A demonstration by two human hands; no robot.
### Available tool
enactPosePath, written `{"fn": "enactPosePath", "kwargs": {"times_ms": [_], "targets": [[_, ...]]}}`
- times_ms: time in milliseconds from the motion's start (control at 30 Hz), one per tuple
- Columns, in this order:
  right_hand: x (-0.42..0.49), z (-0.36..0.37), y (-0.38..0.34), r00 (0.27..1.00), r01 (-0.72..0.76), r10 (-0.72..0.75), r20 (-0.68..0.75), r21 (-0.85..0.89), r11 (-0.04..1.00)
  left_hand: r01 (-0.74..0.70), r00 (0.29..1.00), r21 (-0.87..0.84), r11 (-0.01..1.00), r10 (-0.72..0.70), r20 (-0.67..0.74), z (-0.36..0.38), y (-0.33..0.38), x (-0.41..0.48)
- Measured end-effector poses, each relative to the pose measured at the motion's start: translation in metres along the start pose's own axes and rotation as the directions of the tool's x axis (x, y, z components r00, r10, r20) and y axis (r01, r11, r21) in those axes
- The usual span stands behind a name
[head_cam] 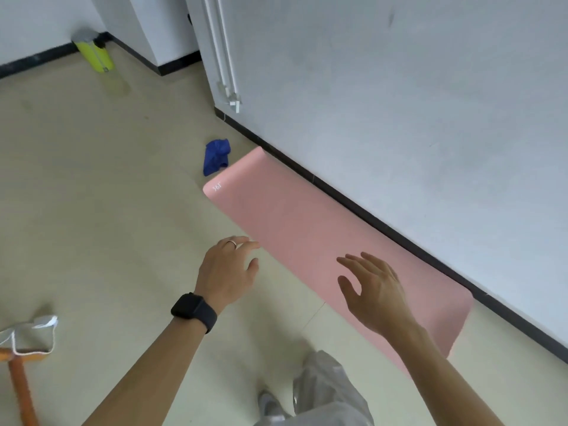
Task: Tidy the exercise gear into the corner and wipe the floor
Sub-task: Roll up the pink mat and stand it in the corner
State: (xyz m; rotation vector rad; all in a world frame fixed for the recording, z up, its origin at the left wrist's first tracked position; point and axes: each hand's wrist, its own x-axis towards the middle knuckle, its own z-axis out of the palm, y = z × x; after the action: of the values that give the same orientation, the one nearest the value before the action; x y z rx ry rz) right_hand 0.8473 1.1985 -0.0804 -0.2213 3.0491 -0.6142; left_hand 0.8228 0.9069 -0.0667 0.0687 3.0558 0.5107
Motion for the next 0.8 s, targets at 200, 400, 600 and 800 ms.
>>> {"fn": "enactPosePath", "kwargs": {"times_ms": [200, 400, 600, 800], "targets": [[0.086, 0.016, 0.003, 0.998, -0.056, 0.056, -0.001, -0.026, 0.998, -0.153, 0.986, 0.039, 0.987, 0.15, 0.079, 0.012, 0.001, 0.118], [0.195, 0.023, 0.005, 0.993, -0.097, 0.096, 0.066, 0.017, 0.995, -0.235, 0.969, 0.052, 0.971, 0.229, 0.095, 0.007, 0.001, 0.242], [0.286, 0.033, -0.007, 0.975, -0.079, 0.064, 0.214, 0.063, 0.995, -0.182, 0.98, 0.068, 0.981, 0.176, 0.09, 0.004, -0.018, 0.341], [0.367, 0.054, -0.03, 0.961, -0.069, 0.038, 0.274, 0.105, 0.992, -0.082, 0.986, 0.045, 0.996, 0.075, 0.148, 0.019, -0.064, 0.417]]}}
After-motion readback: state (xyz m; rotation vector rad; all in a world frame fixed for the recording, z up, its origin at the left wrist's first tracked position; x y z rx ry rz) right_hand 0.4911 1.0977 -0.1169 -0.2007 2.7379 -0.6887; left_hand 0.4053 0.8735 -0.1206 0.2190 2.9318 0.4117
